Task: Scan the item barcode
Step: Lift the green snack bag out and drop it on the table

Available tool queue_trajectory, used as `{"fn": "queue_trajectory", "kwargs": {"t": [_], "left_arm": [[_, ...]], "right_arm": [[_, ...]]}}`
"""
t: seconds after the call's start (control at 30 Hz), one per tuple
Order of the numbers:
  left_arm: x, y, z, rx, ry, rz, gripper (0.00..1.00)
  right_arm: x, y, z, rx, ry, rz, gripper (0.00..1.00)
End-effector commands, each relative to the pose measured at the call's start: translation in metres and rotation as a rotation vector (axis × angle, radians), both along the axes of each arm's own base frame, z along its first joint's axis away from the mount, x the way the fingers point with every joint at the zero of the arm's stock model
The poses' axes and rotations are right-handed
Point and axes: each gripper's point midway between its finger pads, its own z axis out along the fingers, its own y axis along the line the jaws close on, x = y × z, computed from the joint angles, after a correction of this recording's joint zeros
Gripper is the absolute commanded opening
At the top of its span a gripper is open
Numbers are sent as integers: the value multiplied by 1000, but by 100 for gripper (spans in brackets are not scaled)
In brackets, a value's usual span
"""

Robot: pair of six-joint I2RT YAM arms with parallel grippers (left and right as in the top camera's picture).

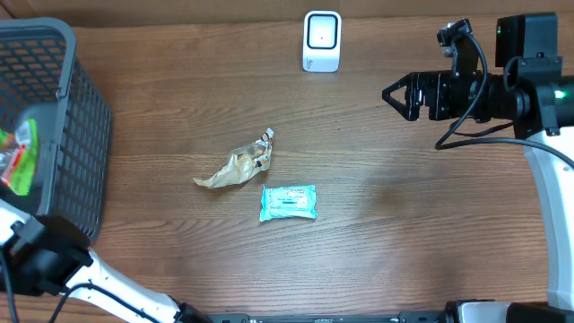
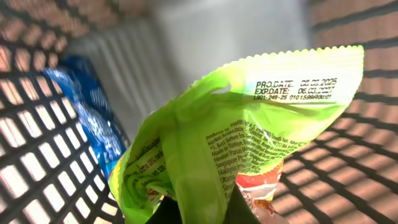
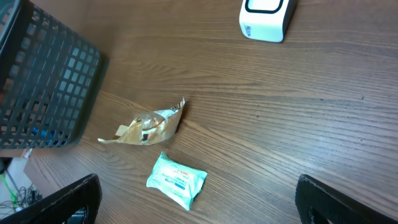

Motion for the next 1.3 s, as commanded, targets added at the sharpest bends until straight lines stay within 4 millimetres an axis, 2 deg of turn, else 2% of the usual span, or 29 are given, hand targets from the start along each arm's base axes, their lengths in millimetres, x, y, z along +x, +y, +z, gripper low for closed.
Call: {"fn": "queue_trajectory", "kwargs": {"t": [0.0, 0.03, 0.1, 0.13, 0.17, 0.23, 0.3, 0.33, 0.37, 0.4, 0.5, 0.53, 0.6, 0.7, 0.8, 0.87, 0.93, 1.03, 1.13, 1.17, 1.2, 1.27], "left_arm": [[-1, -45, 94, 161, -205, -130, 4], [-3, -56, 108, 181, -236, -148, 4], [-2, -92, 139, 227, -309, -238, 4], [0, -108, 148, 242, -332, -280, 4], [4, -132, 160, 258, -361, -342, 4], [15, -181, 170, 262, -397, -486, 4], [27, -221, 167, 239, -400, -614, 4], [35, -248, 159, 210, -385, -699, 4], [43, -279, 143, 164, -348, -791, 4], [46, -301, 126, 126, -298, -853, 4], [45, -338, 78, 59, -134, -945, 4], [41, -359, 44, 19, -27, -986, 4], [38, -381, 11, -19, 56, -1038, 4], [24, -420, -53, -57, 189, -1157, 4], [12, -434, -96, -54, 268, -1210, 4], [1, -434, -123, -44, 324, -1219, 4], [-8, -429, -137, -43, 372, -1217, 4], [-16, -420, -146, -22, 425, -1209, 6], [-16, -412, -144, 18, 448, -1203, 49], [-15, -411, -141, 26, 446, -1201, 59], [-13, -410, -137, 32, 440, -1199, 68], [-3, -410, -115, 45, 401, -1191, 74]], "right_arm": [[1, 2, 11, 10, -29, 5, 100], [1, 2, 11, 10, -28, 5, 100], [1, 2, 11, 10, -29, 5, 100], [1, 2, 11, 10, -29, 5, 100], [1, 2, 11, 10, -29, 5, 100], [1, 2, 11, 10, -29, 5, 100], [1, 2, 11, 10, -30, 5, 100], [1, 2, 11, 10, -29, 5, 100], [1, 2, 11, 10, -29, 5, 100], [1, 2, 11, 10, -29, 5, 100], [1, 2, 11, 10, -29, 5, 100], [1, 2, 11, 7, -30, 3, 100], [2, 2, 12, 7, -33, 3, 100], [3, 2, 13, 8, -40, 3, 100], [3, 2, 12, 8, -39, 3, 100], [3, 2, 12, 8, -39, 3, 100], [3, 2, 13, 8, -40, 3, 100], [3, 2, 13, 8, -40, 3, 100], [3, 2, 13, 8, -40, 3, 100], [3, 2, 13, 8, -40, 3, 100], [3, 2, 13, 8, -40, 3, 100], [3, 2, 13, 8, -40, 3, 100]]}}
